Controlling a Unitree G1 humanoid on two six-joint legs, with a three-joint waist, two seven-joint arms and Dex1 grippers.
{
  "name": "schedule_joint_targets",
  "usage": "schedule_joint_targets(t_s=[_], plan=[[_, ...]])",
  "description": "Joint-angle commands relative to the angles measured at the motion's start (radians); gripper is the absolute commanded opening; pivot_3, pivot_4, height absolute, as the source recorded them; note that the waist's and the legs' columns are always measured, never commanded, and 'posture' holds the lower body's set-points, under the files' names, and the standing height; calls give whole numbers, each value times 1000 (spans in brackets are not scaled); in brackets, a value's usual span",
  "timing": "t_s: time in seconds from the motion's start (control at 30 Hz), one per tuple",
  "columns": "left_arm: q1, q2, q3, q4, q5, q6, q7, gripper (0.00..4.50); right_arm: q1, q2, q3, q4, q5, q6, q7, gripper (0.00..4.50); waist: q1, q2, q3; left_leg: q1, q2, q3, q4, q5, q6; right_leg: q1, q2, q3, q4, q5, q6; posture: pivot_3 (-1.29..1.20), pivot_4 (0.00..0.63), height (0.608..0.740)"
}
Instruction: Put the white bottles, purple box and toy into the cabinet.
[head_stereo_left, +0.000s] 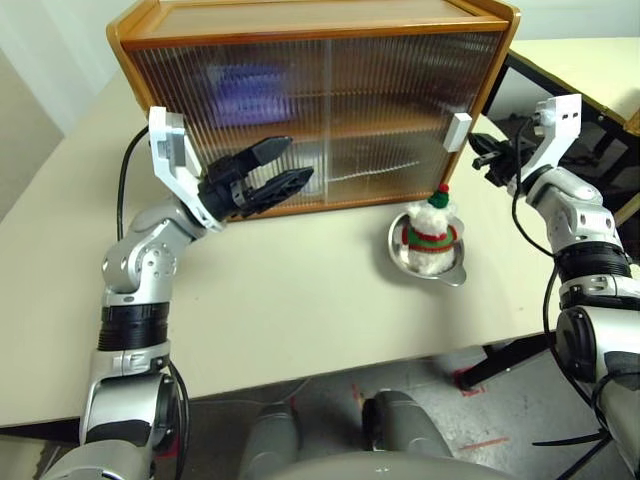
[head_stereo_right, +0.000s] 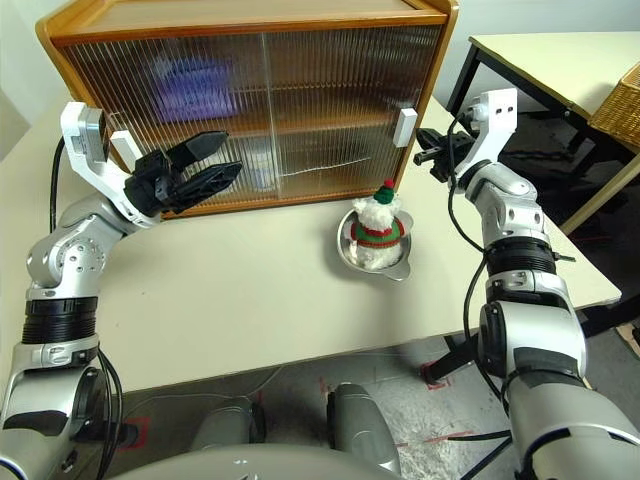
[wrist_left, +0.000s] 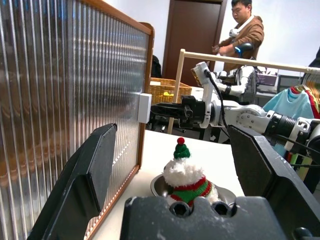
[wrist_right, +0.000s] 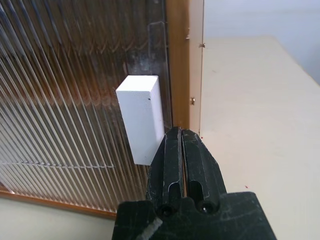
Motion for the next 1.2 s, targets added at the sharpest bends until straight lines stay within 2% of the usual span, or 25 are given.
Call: schedule_joint_targets(t_s=[0.03, 1.2], plan=[[13, -5, -2, -30, -12, 10, 12, 4500, -25, 10, 14, 32, -13, -24, 14, 18, 0, 0, 0, 0, 0, 0, 0, 0, 0, 0, 0, 0, 0, 0, 0, 19, 0, 740], [80, 8, 31, -103, -35, 17, 74, 4500, -104, 227, 110, -5, -28, 25, 82, 18, 17, 2, 0, 1, 1, 0, 0, 0, 0, -2, 4, 3, 1, 3, -1, 96, 0, 740]])
